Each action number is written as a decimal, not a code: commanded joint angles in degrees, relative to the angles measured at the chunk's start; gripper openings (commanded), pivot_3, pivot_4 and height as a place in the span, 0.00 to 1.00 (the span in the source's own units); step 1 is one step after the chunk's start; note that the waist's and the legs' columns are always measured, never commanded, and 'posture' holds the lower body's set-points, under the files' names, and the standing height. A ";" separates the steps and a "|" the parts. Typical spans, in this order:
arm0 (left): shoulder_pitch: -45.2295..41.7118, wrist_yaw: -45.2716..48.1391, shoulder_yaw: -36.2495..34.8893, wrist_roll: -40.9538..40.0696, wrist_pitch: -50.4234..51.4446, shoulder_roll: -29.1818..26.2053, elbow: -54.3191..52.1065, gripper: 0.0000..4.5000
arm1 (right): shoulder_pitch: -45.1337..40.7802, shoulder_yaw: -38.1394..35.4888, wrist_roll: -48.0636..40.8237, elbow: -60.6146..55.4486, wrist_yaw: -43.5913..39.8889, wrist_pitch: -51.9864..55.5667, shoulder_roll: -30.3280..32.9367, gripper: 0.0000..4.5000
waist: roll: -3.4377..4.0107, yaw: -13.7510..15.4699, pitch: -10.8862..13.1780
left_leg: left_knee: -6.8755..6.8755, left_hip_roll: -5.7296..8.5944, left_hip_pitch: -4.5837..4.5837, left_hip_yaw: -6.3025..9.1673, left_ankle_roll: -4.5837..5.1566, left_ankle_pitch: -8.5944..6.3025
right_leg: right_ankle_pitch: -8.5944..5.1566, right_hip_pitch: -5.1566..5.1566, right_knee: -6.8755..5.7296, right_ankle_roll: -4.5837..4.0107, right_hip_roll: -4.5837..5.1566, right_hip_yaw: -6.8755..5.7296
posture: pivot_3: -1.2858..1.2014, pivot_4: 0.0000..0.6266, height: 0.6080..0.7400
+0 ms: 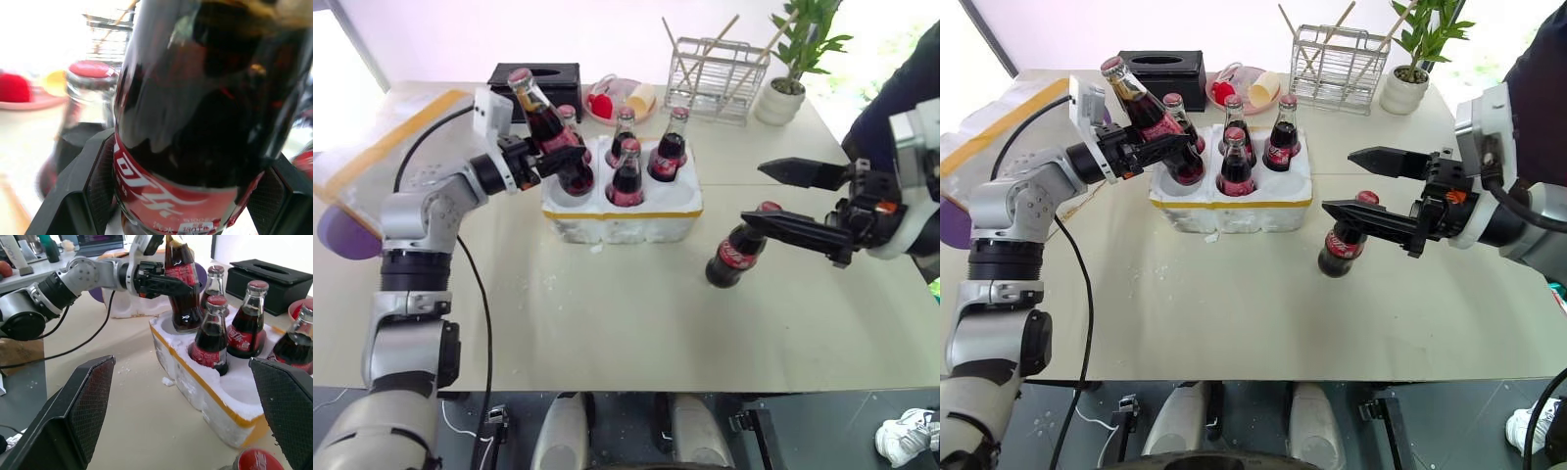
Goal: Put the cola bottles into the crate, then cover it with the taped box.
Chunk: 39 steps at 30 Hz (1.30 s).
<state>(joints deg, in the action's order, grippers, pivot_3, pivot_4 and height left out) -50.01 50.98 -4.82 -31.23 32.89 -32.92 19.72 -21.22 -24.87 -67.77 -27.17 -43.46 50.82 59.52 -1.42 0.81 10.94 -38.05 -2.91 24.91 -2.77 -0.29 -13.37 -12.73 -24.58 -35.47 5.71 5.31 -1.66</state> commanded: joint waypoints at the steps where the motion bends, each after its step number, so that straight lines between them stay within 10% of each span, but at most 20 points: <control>1: -0.42 2.59 0.68 1.64 -1.65 -0.78 -1.53 0.72 | 0.01 -1.24 0.09 -1.58 0.74 -1.12 -0.43 1.00 | -0.01 0.02 0.00 | -0.01 0.00 0.00 0.00 0.00 0.00 | -0.01 0.01 0.02 -0.01 0.01 0.01 | 0.52 0.24 1.00; 18: 2.61 6.80 1.88 4.36 -0.57 -4.05 -5.48 0.72 | -1.81 0.72 2.38 0.35 0.59 -1.88 -0.58 1.00 | -0.03 -0.08 0.03 | -0.04 0.03 0.05 -0.01 0.00 0.00 | -0.04 0.01 0.05 -0.07 0.04 0.03 | 0.52 0.24 1.00; 26: 1.01 0.07 4.85 12.92 -9.07 3.00 4.78 0.72 | -1.20 0.32 2.98 -0.01 0.56 -2.41 -1.02 1.00 | 0.04 0.22 -0.02 | -0.08 0.03 0.04 0.00 0.00 0.00 | 0.00 0.04 0.03 0.00 0.04 0.02 | 0.52 0.24 1.00; 30: 0.95 0.75 3.91 12.33 -8.47 3.64 5.32 0.99 | 0.49 -0.97 2.92 -0.66 0.95 -1.99 -1.22 1.00 | 0.04 0.59 -0.03 | -0.17 0.04 0.00 0.03 0.00 0.01 | -0.07 0.13 0.01 -0.14 0.05 0.02 | 0.52 0.24 1.00; 39: 2.49 7.01 -7.66 -6.07 9.18 -2.26 -10.44 0.99 | 14.53 -14.62 0.46 -3.35 2.02 2.11 -0.80 1.00 | 0.02 0.74 -0.01 | -0.06 0.03 0.02 0.03 0.01 0.00 | 0.05 0.07 -0.02 0.07 0.04 0.01 | 0.52 0.24 1.00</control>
<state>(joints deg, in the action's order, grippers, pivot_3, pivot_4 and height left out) -46.48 56.68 -8.56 -32.01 38.61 -33.68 14.04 -7.68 -34.88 -65.56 -28.59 -41.65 52.16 58.51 -1.40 1.56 10.93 -38.11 -2.88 24.93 -2.74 -0.28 -13.36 -12.67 -24.52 -35.49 5.78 5.36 -1.65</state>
